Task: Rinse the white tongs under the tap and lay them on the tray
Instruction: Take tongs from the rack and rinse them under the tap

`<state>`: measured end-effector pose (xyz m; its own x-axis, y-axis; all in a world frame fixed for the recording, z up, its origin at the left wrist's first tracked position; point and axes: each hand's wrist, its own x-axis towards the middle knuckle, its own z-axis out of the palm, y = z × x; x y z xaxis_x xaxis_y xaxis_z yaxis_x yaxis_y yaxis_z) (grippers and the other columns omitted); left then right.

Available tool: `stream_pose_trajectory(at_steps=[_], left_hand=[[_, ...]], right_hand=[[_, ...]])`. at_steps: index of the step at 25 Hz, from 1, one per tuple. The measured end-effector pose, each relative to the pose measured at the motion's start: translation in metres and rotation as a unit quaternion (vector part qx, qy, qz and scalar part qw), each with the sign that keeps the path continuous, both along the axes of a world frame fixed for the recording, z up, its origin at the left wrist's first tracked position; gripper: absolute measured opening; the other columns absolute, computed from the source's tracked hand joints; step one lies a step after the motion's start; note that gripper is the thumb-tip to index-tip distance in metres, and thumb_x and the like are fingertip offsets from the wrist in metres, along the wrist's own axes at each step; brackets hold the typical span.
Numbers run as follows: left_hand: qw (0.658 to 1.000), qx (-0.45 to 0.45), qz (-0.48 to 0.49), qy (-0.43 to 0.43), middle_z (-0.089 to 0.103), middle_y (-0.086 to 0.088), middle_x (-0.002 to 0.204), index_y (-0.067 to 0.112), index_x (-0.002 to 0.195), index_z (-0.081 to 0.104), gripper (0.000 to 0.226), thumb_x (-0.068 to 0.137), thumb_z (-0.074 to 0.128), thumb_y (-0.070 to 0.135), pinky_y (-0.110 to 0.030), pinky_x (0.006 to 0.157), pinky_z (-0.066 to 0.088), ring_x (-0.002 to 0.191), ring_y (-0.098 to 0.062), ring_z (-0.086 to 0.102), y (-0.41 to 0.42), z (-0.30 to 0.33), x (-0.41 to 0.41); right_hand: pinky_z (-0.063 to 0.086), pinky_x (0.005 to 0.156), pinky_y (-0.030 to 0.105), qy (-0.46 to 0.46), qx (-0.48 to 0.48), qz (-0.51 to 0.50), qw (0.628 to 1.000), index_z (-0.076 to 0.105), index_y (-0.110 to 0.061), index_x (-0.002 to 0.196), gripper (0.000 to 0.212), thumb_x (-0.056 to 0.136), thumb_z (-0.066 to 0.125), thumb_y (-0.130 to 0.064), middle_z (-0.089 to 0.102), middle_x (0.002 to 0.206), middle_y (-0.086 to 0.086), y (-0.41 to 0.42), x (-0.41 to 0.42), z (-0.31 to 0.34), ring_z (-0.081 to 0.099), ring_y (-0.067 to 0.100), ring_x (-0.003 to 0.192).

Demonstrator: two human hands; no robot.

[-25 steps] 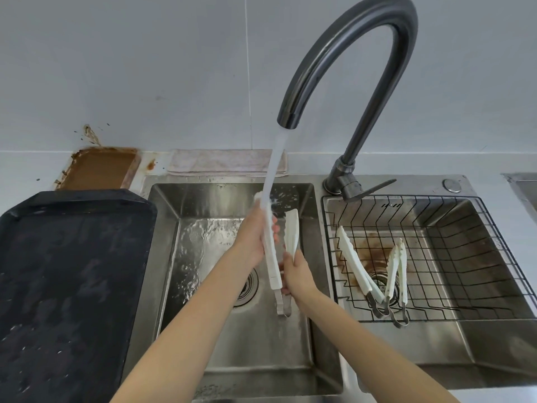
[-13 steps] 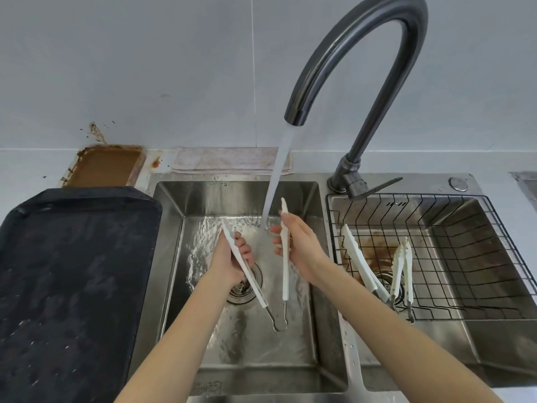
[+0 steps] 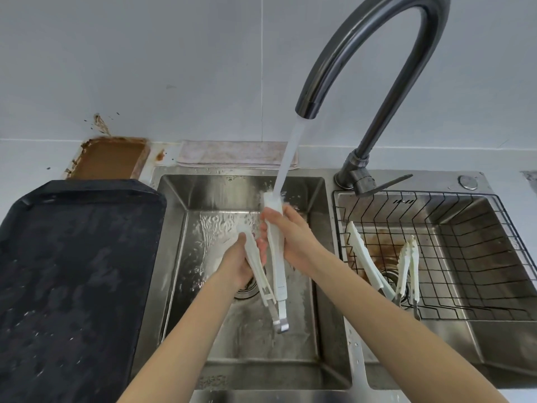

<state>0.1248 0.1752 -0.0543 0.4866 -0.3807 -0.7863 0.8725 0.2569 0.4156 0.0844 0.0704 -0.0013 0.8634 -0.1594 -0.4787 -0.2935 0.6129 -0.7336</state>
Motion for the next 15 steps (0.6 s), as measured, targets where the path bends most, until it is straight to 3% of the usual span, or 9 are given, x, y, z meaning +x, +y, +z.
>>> stream_pose_trajectory(at_steps=[3,5,7,10,13,15], left_hand=[[1.000,0.000,0.009,0.029,0.066,-0.009,0.078,0.003,0.110,0.050,0.035,0.099,0.030,0.030,-0.030,0.068,0.047,0.073,-0.017,0.056,-0.004,0.002,-0.006],[1.000,0.018,-0.014,-0.015,0.061,-0.010,0.099,0.010,0.123,0.043,0.029,0.100,0.033,0.023,-0.034,0.073,0.050,0.085,-0.021,0.061,-0.002,0.002,-0.007],[0.995,0.037,-0.052,-0.073,0.063,-0.010,0.101,0.020,0.126,0.038,0.028,0.099,0.034,0.014,-0.037,0.069,0.054,0.085,-0.023,0.066,-0.001,0.005,-0.006],[0.989,0.050,-0.080,-0.111,0.066,-0.006,0.092,0.020,0.127,0.041,0.034,0.097,0.035,0.005,-0.032,0.058,0.058,0.076,-0.020,0.067,-0.009,0.014,-0.005],[0.966,0.151,-0.108,-0.178,0.064,-0.012,0.090,0.010,0.118,0.052,0.027,0.093,0.042,0.007,-0.032,0.063,0.051,0.075,-0.023,0.061,-0.023,0.021,-0.003],[0.940,0.221,-0.112,-0.235,0.065,-0.017,0.097,0.007,0.108,0.057,0.021,0.093,0.048,0.017,-0.034,0.067,0.050,0.083,-0.030,0.063,-0.029,0.024,-0.002]], right_hand=[[0.039,0.039,0.019,0.050,-0.041,0.018,0.998,0.052,-0.018,0.081,0.026,0.092,0.047,-0.040,0.049,0.050,-0.004,-0.001,0.004,0.005,0.042,0.007,0.038],[0.034,0.033,0.015,0.131,-0.089,0.003,0.987,0.052,-0.020,0.084,0.036,0.090,0.041,-0.054,0.047,0.037,-0.007,-0.005,0.007,0.007,0.037,0.005,0.029],[0.034,0.032,0.014,0.152,-0.115,0.003,0.982,0.054,-0.017,0.085,0.043,0.091,0.036,-0.055,0.048,0.034,-0.007,-0.011,0.006,0.009,0.038,0.006,0.026],[0.046,0.042,0.019,0.055,-0.063,0.018,0.996,0.064,-0.017,0.096,0.034,0.097,0.037,-0.038,0.064,0.055,-0.005,-0.013,-0.001,0.012,0.055,0.008,0.043],[0.056,0.061,0.023,-0.026,-0.072,0.017,0.997,0.068,-0.023,0.090,0.027,0.096,0.043,-0.016,0.073,0.083,-0.005,-0.012,-0.007,0.014,0.068,0.009,0.071],[0.056,0.071,0.026,-0.040,-0.089,-0.014,0.995,0.068,-0.025,0.088,0.025,0.094,0.047,-0.013,0.072,0.091,-0.002,-0.014,-0.008,0.016,0.068,0.012,0.078]])
